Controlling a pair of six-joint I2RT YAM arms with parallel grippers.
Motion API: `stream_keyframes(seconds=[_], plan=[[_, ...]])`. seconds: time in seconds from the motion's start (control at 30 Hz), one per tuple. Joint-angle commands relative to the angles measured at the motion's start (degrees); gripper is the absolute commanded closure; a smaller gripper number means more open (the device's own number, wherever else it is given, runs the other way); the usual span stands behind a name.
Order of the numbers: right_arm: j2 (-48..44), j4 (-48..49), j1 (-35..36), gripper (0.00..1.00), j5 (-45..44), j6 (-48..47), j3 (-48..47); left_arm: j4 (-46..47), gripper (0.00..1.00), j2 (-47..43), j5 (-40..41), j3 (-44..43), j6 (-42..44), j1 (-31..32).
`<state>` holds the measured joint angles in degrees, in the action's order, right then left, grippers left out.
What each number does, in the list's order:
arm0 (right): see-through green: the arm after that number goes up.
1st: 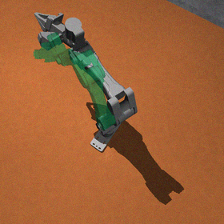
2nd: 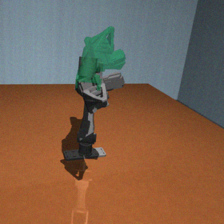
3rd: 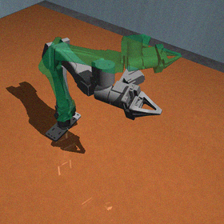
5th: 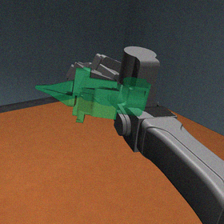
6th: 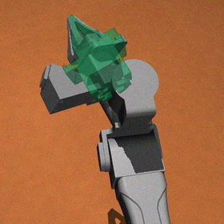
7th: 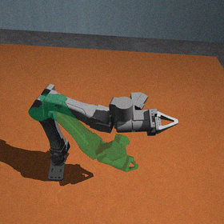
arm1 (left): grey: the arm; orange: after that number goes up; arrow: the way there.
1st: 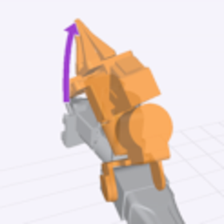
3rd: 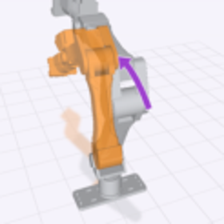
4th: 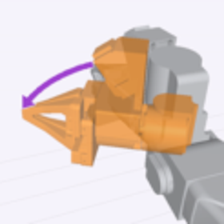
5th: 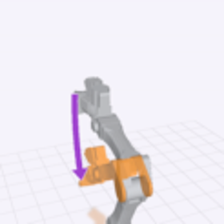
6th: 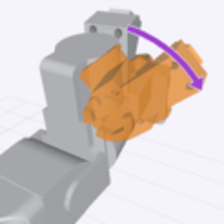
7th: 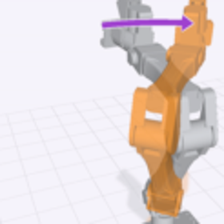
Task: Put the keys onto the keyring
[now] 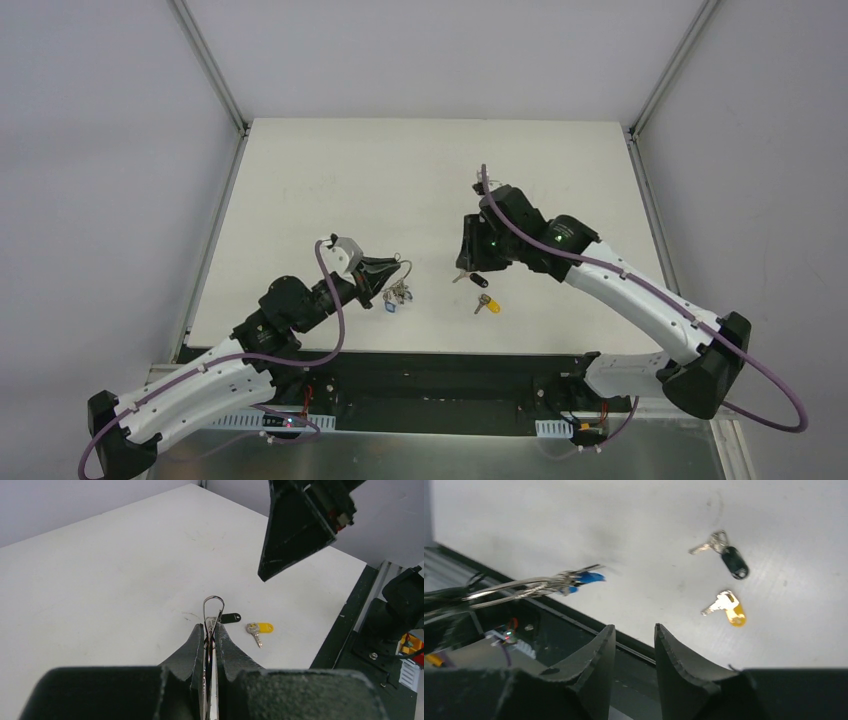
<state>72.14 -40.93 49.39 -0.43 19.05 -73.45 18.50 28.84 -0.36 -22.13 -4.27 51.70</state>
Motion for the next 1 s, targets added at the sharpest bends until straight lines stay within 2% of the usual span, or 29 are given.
stream_keyframes(seconds=[0.0, 0.23, 0.5, 0.97], plan=[[-1.13, 0.82, -3.39, 0.63, -7.87, 4.12, 7.22, 0.71, 1.0, -0.32, 5.43, -1.78, -1.53, -0.08], [2.07, 7.07, -6.75, 0.63, -9.32, 7.88, 17.26, -0.07, 1.0, -0.47, 6.98, -1.53, -1.45, -0.11], [8.93, 9.65, -7.1, 0.64, -7.99, 12.95, 18.1, -0.51, 1.0, -0.48, 7.06, -1.48, -1.45, -0.04], [13.79, 8.94, -7.08, 0.61, -8.57, 22.93, 20.23, -1.15, 1.0, -1.41, 6.09, -1.27, -2.94, -0.08]])
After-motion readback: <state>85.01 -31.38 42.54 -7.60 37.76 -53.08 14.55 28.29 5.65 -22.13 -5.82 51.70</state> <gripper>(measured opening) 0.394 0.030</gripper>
